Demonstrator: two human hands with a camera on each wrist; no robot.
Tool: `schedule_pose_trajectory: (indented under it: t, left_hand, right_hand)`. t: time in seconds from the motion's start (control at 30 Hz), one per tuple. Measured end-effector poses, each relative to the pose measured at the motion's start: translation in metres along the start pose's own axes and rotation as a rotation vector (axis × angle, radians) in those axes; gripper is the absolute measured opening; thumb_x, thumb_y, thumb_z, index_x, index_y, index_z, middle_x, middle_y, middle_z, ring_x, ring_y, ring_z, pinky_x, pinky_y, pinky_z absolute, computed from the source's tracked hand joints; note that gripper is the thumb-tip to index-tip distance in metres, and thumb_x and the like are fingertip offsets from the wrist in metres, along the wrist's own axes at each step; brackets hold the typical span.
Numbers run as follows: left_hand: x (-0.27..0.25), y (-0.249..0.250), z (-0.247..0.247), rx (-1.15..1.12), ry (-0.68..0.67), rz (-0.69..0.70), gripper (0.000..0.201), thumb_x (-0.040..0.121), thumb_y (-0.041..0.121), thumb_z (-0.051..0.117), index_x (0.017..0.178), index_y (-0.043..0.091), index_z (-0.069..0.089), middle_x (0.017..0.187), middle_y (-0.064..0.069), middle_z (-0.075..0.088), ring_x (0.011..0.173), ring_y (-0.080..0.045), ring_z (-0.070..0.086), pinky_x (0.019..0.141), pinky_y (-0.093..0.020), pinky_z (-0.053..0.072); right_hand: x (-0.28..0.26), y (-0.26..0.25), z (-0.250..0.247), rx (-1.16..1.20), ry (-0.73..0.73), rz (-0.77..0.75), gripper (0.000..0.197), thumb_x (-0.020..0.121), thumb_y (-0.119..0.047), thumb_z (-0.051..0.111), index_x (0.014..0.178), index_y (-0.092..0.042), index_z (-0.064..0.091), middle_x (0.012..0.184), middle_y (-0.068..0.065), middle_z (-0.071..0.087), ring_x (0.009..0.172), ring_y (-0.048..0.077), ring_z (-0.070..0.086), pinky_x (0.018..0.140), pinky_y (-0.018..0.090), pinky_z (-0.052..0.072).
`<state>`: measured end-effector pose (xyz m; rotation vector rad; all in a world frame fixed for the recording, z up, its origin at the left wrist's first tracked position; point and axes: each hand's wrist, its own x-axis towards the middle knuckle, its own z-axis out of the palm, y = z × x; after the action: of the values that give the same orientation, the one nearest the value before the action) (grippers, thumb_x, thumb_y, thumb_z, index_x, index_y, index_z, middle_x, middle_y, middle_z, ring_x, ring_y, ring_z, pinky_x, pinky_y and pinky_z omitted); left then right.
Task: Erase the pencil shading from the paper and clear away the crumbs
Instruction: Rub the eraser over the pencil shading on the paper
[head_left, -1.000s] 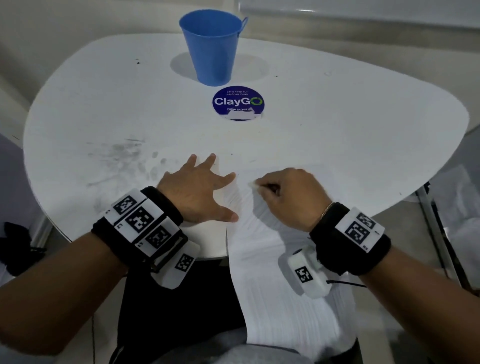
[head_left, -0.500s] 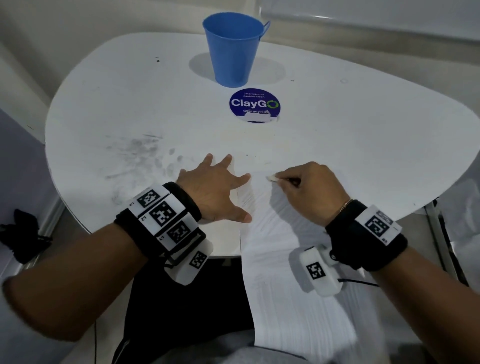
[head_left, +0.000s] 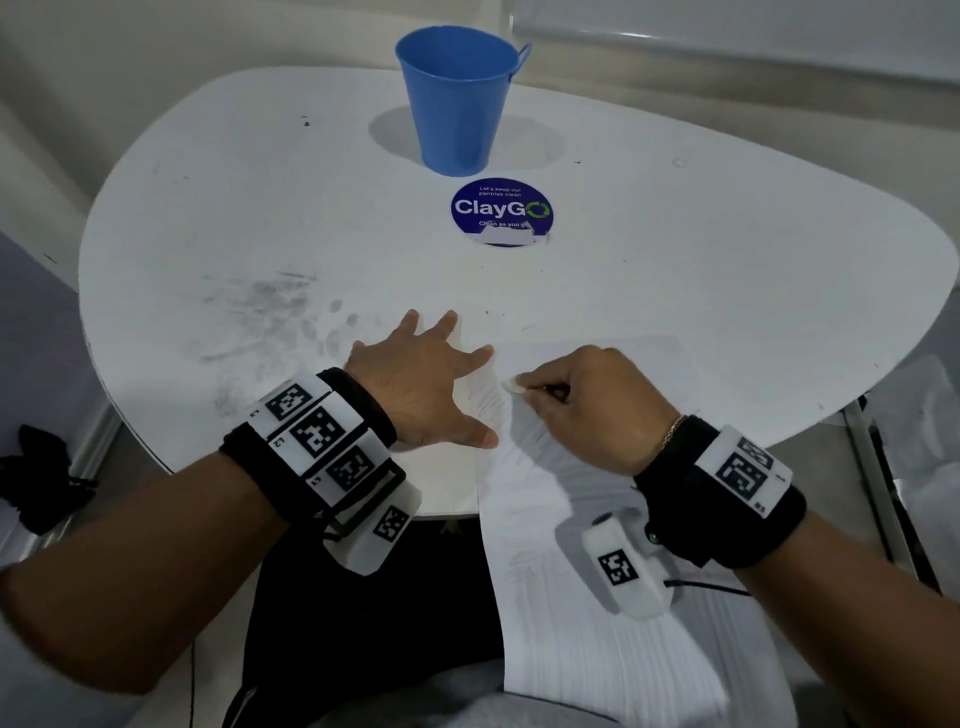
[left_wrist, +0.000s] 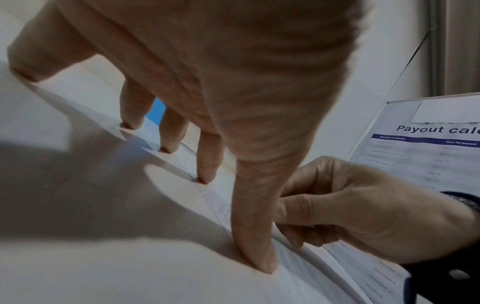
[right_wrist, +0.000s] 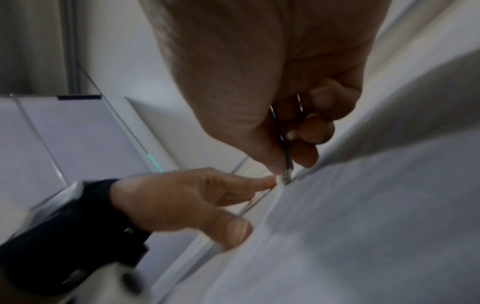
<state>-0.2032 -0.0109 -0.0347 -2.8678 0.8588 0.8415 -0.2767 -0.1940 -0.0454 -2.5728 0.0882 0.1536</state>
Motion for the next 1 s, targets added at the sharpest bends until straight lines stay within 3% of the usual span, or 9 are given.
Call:
schedule_pose_trajectory:
  t: [0.1,0.17,0.23,0.3,0.37,0.5,0.7,0.87,1.0]
  left_hand:
    - [0.0,0.0,0.0,0.0,-0.004,-0.003,0.098,0.077,0.083,0.057,0.156,0.053,0.008,0.169,0.009,-0.008,0.156,-0.025,-0.009,0.116,-0.062,0.027]
    - [0.0,0.0,0.0,-0.007,0.003,0.003,0.099,0.076,0.083,0.058,0.156,0.052,0.009,0.169,0.009,-0.007,0.156,-0.026,-0.008,0.116,-0.062,0.028]
    - [0.0,0.0,0.0,-0.004,0.007,0.004,0.099,0.075,0.083,0.058,0.156,0.051,0.011,0.169,0.008,-0.006,0.156,-0.026,-0.007,0.115,-0.062,0.029]
    - [0.0,-0.001,-0.001,-0.001,-0.002,0.003,0.099,0.076,0.083,0.058,0.157,0.05,0.01,0.169,0.008,-0.007,0.156,-0.026,-0.008,0.116,-0.063,0.028]
    - [0.0,-0.001,-0.001,-0.005,-0.012,0.005,0.099,0.078,0.082,0.058,0.157,0.05,0.009,0.169,0.008,-0.009,0.156,-0.026,-0.009,0.116,-0.063,0.026]
    - [-0.001,-0.001,-0.001,-0.008,0.005,0.006,0.1,0.075,0.083,0.058,0.157,0.049,0.012,0.169,0.007,-0.006,0.156,-0.027,-0.008,0.115,-0.064,0.027]
    - [-0.002,0.0,-0.002,-0.004,0.027,0.018,0.095,0.077,0.082,0.058,0.156,0.048,0.018,0.168,0.006,0.005,0.155,-0.028,0.0,0.112,-0.063,0.032]
    - [-0.001,0.0,-0.002,0.002,-0.002,0.013,0.096,0.079,0.081,0.058,0.157,0.048,0.012,0.169,0.006,-0.003,0.155,-0.028,-0.005,0.114,-0.064,0.028]
    - [-0.001,-0.001,-0.001,-0.01,0.013,0.017,0.098,0.074,0.082,0.061,0.156,0.049,0.018,0.168,0.006,0.004,0.155,-0.028,0.0,0.112,-0.062,0.032]
  right_hand:
    - [0.008,-0.003,-0.01,-0.012,0.049,0.051,0.022,0.096,-0.024,0.059,0.111,-0.023,0.076,0.105,-0.01,0.075,0.087,0.007,0.066,0.074,0.018,0.046]
    - [0.005,-0.011,-0.009,-0.006,-0.052,0.011,0.021,0.096,-0.023,0.059,0.108,-0.023,0.076,0.079,-0.029,0.07,0.072,-0.006,0.062,0.064,0.008,0.043]
    - [0.003,-0.019,-0.005,-0.02,-0.16,-0.028,0.021,0.096,-0.021,0.06,0.107,-0.025,0.077,0.05,-0.039,0.051,0.056,-0.015,0.053,0.054,0.005,0.038]
    - [0.011,-0.019,-0.009,-0.057,-0.1,-0.027,0.02,0.095,-0.021,0.061,0.106,-0.023,0.077,0.062,-0.038,0.059,0.066,-0.013,0.058,0.061,0.006,0.041]
    - [0.017,-0.019,-0.014,-0.062,-0.02,0.016,0.019,0.094,-0.021,0.061,0.104,-0.019,0.078,0.093,-0.015,0.075,0.087,0.004,0.067,0.081,0.022,0.052]
    - [0.009,-0.029,-0.007,0.006,-0.164,-0.022,0.021,0.094,-0.021,0.06,0.088,-0.022,0.08,0.066,0.0,0.069,0.055,0.015,0.055,0.056,0.021,0.046]
    - [0.013,-0.031,-0.005,-0.068,-0.122,-0.047,0.02,0.091,-0.024,0.063,0.082,-0.031,0.08,0.059,-0.009,0.066,0.057,0.012,0.058,0.06,0.027,0.051]
    - [0.02,-0.025,-0.008,-0.075,-0.007,0.027,0.017,0.093,-0.026,0.062,0.095,-0.024,0.079,0.085,-0.009,0.074,0.078,0.013,0.066,0.076,0.03,0.054]
    - [0.006,-0.04,0.003,-0.077,-0.126,-0.046,0.021,0.092,-0.03,0.062,0.08,-0.029,0.079,0.057,-0.011,0.064,0.053,0.008,0.055,0.057,0.023,0.043]
